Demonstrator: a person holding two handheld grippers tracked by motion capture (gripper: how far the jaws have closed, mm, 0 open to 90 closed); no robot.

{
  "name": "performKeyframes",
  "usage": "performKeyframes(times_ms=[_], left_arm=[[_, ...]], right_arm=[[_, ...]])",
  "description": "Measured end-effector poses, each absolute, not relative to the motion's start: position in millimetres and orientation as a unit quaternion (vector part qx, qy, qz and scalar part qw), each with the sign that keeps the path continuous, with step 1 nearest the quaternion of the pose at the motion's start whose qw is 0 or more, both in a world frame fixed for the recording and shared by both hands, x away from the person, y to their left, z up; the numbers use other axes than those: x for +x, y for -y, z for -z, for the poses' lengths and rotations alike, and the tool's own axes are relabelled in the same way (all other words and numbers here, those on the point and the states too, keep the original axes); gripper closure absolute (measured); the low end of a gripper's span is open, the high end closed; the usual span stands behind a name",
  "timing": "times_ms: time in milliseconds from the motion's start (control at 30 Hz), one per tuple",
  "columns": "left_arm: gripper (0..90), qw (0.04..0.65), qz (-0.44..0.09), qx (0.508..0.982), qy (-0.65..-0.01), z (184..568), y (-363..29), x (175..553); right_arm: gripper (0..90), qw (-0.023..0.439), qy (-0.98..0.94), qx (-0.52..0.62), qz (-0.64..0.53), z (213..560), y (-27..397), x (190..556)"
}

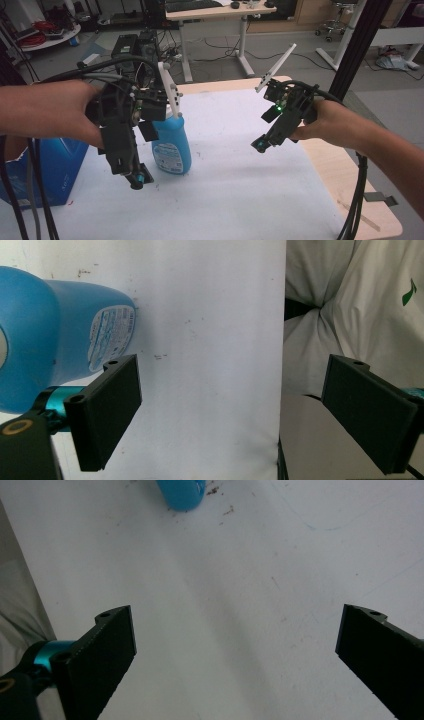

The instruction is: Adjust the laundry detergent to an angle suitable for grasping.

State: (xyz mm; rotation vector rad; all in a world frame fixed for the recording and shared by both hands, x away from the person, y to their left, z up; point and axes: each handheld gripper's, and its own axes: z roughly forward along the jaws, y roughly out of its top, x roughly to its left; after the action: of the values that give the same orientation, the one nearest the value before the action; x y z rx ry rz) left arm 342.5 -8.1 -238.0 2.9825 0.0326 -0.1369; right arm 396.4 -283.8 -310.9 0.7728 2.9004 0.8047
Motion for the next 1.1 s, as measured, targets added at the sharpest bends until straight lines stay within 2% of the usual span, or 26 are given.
performKeyframes(times_ms=[533, 1100], left_arm=[[9.3, 0.075, 0.049, 0.996, -0.011, 239, 7, 346], [9.3, 0.070, 0.047, 0.996, -0.011, 239, 1, 343]], right_arm=[[1.8, 0.032, -0.873, 0.264, -0.410, 335, 284, 384], [1.8, 0.028, -0.856, 0.251, -0.451, 353, 257, 387]])
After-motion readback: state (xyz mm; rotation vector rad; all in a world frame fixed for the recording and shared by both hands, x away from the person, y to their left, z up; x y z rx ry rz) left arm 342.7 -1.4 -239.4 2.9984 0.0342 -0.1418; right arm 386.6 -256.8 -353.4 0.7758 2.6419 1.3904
